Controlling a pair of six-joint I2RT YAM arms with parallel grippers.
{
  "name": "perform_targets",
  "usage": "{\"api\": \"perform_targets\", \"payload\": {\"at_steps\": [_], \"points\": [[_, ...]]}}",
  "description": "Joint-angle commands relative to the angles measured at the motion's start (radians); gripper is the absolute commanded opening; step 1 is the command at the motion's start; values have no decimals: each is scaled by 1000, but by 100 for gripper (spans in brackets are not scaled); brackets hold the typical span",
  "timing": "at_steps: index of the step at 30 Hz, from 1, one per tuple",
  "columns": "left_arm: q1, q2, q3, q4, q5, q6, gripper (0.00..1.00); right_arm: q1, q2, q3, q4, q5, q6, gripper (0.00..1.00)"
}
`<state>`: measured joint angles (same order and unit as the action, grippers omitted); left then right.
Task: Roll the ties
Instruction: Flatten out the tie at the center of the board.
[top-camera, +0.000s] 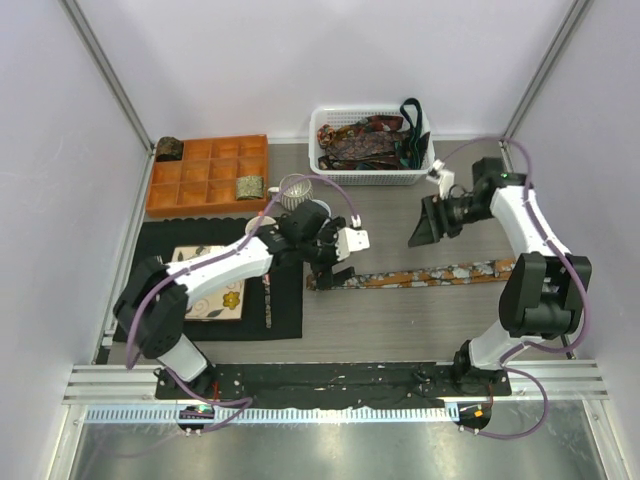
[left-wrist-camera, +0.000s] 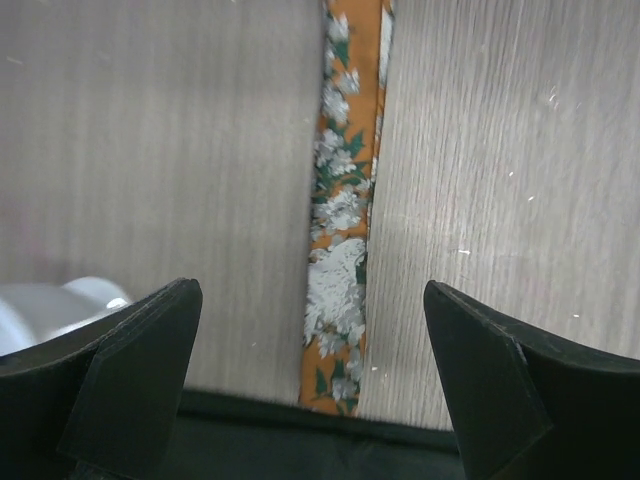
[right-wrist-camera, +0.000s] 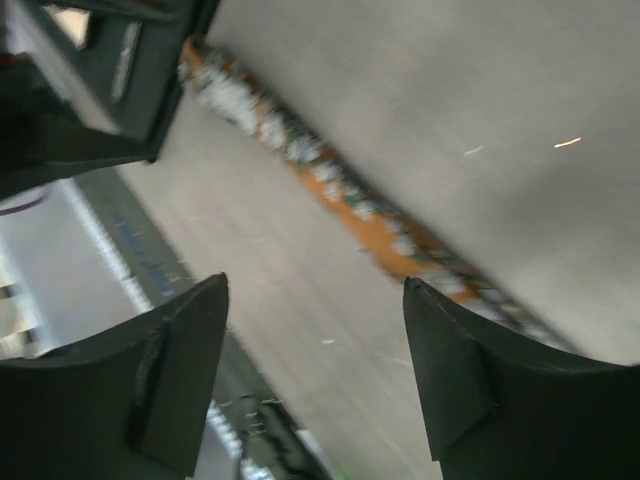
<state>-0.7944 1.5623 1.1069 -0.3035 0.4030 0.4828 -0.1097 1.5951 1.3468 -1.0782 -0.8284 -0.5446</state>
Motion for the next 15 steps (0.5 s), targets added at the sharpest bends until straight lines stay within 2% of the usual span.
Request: {"api": "perform_targets", "payload": {"at_steps": [1,5,11,15], "points": [[-14,90,25,56,-23,45,96,85,-17,-132,156,-112,254,72],[-14,168,39,66,-18,71,91,168,-7,-262,340,-123,423,61],[-19,246,59,26,37,108,77,237,17,-377,539,-110,636,50],[-46,292,80,0,16,99,70,269,31,-426,601,-100,689,42]]}}
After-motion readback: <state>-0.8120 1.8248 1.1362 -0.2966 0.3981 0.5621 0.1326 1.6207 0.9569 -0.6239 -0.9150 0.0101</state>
